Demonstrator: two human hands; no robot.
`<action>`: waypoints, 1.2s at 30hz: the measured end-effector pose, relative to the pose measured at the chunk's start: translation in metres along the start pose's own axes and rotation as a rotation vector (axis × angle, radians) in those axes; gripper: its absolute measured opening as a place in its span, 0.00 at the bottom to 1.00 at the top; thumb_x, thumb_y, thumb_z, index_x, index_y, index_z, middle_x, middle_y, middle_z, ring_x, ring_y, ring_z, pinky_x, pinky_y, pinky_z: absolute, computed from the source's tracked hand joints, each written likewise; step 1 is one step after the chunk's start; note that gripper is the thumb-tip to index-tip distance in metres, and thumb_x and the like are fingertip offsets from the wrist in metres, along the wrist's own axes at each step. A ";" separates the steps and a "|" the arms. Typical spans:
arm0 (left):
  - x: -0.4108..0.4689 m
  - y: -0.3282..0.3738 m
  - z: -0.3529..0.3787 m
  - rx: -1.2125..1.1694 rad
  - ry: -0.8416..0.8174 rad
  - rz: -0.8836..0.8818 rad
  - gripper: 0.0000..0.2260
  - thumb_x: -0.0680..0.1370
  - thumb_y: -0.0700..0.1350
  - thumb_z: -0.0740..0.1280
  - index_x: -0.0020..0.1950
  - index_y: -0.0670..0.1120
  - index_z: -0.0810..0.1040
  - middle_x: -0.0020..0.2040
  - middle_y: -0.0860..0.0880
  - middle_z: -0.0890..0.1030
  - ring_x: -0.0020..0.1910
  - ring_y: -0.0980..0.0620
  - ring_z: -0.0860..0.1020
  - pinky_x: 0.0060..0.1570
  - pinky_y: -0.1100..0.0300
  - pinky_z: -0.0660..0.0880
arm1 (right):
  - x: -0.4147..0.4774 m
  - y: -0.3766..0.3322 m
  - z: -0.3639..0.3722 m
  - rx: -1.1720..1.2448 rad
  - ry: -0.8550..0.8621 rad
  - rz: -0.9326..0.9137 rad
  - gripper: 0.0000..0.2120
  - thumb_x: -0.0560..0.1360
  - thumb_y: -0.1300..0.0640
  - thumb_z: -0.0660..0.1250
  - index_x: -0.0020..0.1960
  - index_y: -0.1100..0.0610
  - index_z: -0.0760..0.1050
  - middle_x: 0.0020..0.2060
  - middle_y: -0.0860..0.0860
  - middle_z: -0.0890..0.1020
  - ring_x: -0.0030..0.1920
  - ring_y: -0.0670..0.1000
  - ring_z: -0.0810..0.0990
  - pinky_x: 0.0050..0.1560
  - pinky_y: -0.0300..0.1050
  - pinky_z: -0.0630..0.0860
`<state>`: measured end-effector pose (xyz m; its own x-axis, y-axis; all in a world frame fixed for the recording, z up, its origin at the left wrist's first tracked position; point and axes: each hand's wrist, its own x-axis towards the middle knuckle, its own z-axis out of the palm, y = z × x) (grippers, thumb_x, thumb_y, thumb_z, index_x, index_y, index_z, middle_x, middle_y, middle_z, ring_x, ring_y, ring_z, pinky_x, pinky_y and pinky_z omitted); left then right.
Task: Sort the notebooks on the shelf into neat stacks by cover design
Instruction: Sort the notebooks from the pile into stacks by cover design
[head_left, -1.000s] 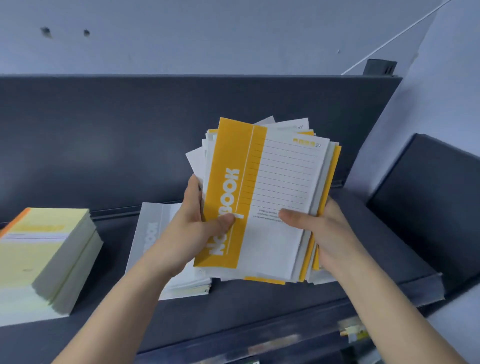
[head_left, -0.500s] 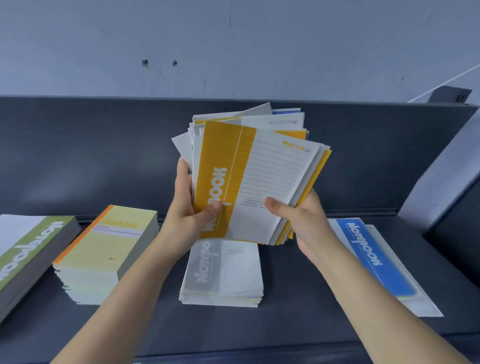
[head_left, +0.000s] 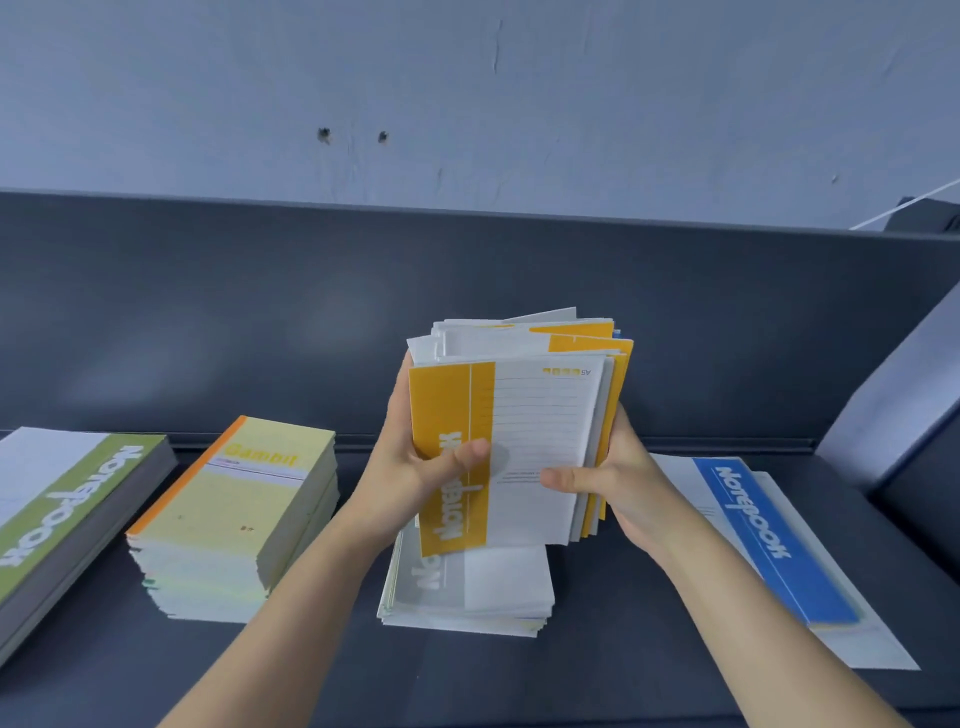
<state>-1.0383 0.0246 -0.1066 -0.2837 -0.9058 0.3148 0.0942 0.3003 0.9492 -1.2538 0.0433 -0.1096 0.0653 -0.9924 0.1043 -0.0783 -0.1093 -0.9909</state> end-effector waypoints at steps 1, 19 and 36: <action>0.002 0.002 0.000 0.003 -0.007 0.008 0.48 0.59 0.62 0.78 0.73 0.54 0.57 0.59 0.57 0.80 0.57 0.53 0.80 0.46 0.63 0.79 | -0.001 0.000 0.002 0.004 0.007 -0.006 0.41 0.57 0.61 0.78 0.63 0.40 0.64 0.58 0.44 0.78 0.60 0.44 0.76 0.50 0.40 0.78; 0.009 -0.010 -0.002 0.091 -0.068 -0.039 0.31 0.66 0.56 0.75 0.65 0.52 0.70 0.59 0.52 0.80 0.56 0.54 0.81 0.49 0.61 0.79 | -0.020 -0.089 0.021 -0.606 0.303 -0.404 0.54 0.63 0.37 0.72 0.77 0.46 0.40 0.76 0.40 0.46 0.75 0.38 0.48 0.75 0.46 0.51; 0.011 -0.017 -0.005 0.084 -0.093 -0.128 0.34 0.63 0.59 0.75 0.67 0.52 0.69 0.59 0.52 0.81 0.56 0.51 0.81 0.57 0.47 0.78 | -0.016 -0.060 -0.006 -0.332 0.070 0.002 0.59 0.51 0.46 0.84 0.75 0.48 0.57 0.72 0.41 0.66 0.71 0.41 0.64 0.72 0.46 0.63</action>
<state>-1.0380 0.0075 -0.1195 -0.3755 -0.9079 0.1865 -0.0275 0.2121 0.9769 -1.2566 0.0656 -0.0513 -0.0024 -0.9928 0.1194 -0.3990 -0.1085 -0.9105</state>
